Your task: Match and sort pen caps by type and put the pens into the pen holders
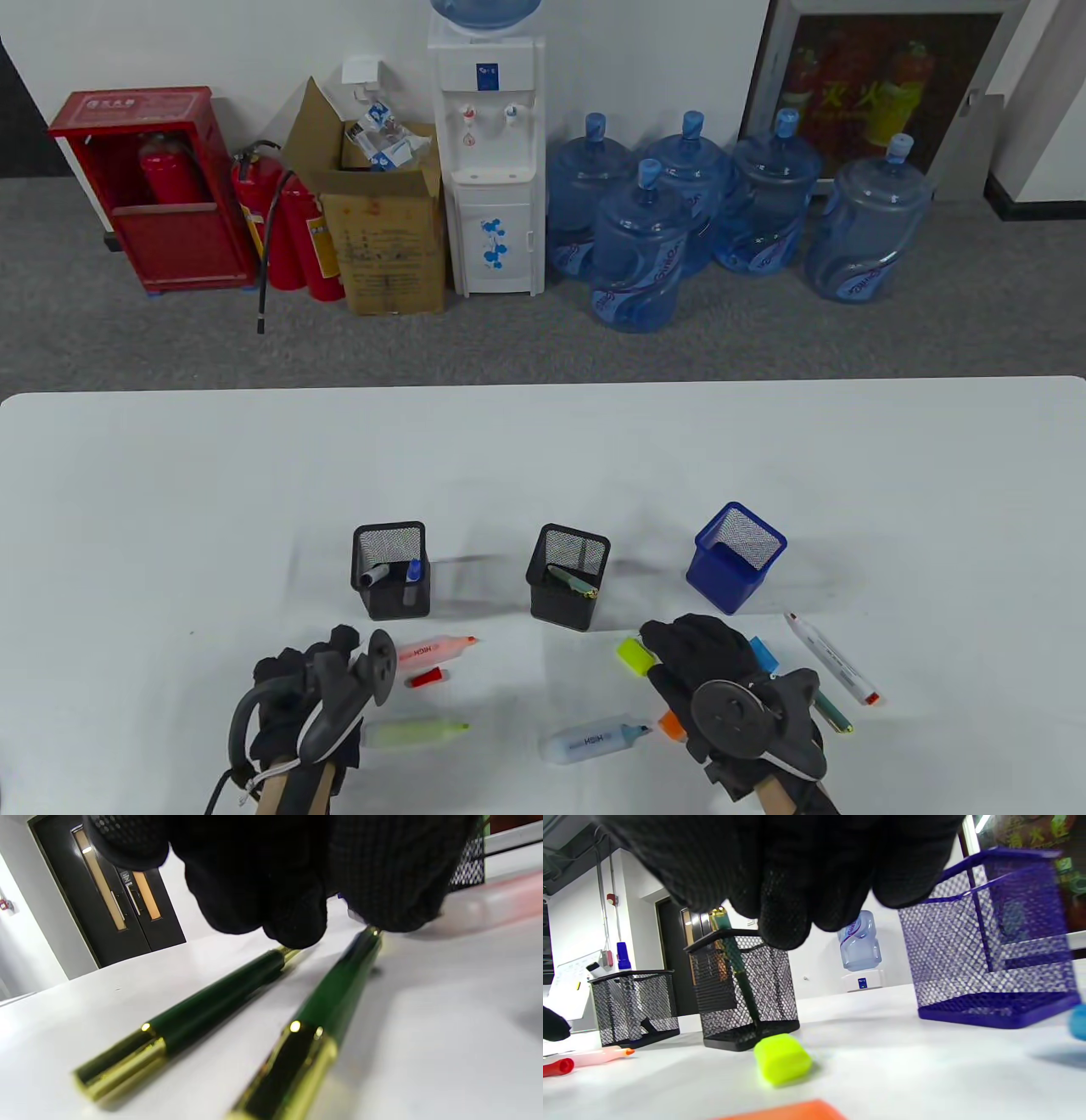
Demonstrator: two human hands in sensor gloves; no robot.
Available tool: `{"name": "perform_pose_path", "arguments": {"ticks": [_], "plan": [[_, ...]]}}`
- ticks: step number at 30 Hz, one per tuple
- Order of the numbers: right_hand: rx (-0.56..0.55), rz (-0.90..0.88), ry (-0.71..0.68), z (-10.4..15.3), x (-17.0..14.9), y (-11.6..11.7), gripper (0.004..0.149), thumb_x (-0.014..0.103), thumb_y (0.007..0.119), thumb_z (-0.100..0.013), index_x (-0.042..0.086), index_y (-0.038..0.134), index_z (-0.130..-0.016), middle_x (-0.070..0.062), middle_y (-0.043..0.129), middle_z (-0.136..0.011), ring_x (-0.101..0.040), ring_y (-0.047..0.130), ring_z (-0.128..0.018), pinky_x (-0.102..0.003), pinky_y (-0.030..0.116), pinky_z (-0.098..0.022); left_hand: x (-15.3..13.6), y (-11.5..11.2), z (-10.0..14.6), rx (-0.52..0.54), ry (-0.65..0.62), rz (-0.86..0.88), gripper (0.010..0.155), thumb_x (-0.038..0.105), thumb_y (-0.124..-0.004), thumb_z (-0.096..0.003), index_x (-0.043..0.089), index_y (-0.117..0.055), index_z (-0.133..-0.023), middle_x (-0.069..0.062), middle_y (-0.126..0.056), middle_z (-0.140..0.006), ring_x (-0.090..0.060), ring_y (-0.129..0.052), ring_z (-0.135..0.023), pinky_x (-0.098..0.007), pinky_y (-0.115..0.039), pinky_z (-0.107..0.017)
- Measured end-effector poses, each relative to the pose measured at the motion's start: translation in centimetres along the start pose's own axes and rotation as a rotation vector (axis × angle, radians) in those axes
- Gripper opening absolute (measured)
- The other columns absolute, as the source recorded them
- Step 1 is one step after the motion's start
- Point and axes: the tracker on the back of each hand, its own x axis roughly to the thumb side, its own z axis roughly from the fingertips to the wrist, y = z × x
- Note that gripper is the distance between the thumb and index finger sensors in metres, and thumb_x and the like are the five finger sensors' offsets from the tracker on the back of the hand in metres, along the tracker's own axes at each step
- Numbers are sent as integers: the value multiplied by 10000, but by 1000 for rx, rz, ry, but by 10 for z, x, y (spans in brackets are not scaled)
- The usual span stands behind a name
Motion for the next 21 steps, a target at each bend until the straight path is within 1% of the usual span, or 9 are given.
{"name": "perform_pose_path", "arguments": {"ticks": [2,4,6,8,12,17,18,20,21], "plan": [[4,8,8,0,-3,1,543,448,770,-392,275,770,-906,69,953,-853,-233,899,-851,-498,793,-662,2,-1,0,-13,2,-16,686,461,-898,-346,384,-729,-1006,81,-1015,-852,-247,-1002,-710,-555,-742,-641],[9,14,16,0,-6,2,541,447,771,-391,276,772,-904,69,954,-852,-234,901,-850,-499,793,-662,5,-1,0,-30,21,-42,686,459,-906,-343,378,-737,-1002,86,-1027,-820,-239,-1006,-676,-563,-706,-668],[8,19,19,0,-8,2,540,447,771,-391,274,773,-903,68,954,-850,-236,902,-847,-498,794,-661,8,-3,-1,-60,36,-65,692,456,-911,-341,364,-741,-1005,89,-1031,-811,-237,-1015,-657,-561,-718,-662],[9,21,23,1,-10,2,540,446,771,-392,274,773,-904,69,955,-849,-236,902,-848,-499,792,-662,10,-4,-2,-92,49,-41,664,422,-898,-363,350,-742,-1005,92,-1029,-801,-242,-1012,-645,-565,-720,-658],[3,24,30,1,-12,1,536,445,772,-393,275,774,-901,69,956,-848,-236,903,-846,-498,792,-663,14,-5,-3,-68,55,-72,647,399,-899,-365,336,-760,-994,86,-1044,-768,-230,-1028,-603,-563,-743,-637],[-16,2,50,1,-16,-2,536,445,771,-392,275,775,-900,70,956,-846,-234,904,-845,-497,792,-662,15,-10,-6,-74,52,-54,645,358,-882,-379,299,-750,-1008,67,-1036,-786,-249,-1020,-601,-574,-744,-631],[-19,-3,54,1,-17,-3,535,446,769,-394,274,775,-900,68,956,-846,-235,905,-843,-497,793,-661,14,-9,-6,-80,50,-43,641,347,-875,-383,283,-752,-1010,58,-1035,-790,-240,-1028,-588,-577,-742,-630],[-38,-23,73,1,-21,-6,531,445,766,-396,273,777,-898,66,957,-843,-234,904,-841,-495,792,-661,12,-1,-1,-132,49,-23,624,330,-851,-399,275,-750,-1012,30,-1021,-807,-256,-1011,-593,-585,-723,-633],[-41,-28,79,1,-22,-6,530,444,765,-397,272,777,-898,67,956,-842,-237,904,-840,-496,791,-660,12,5,3,-117,49,-10,613,317,-843,-407,271,-749,-1011,20,-1015,-818,-260,-1001,-610,-585,-713,-639]]}}
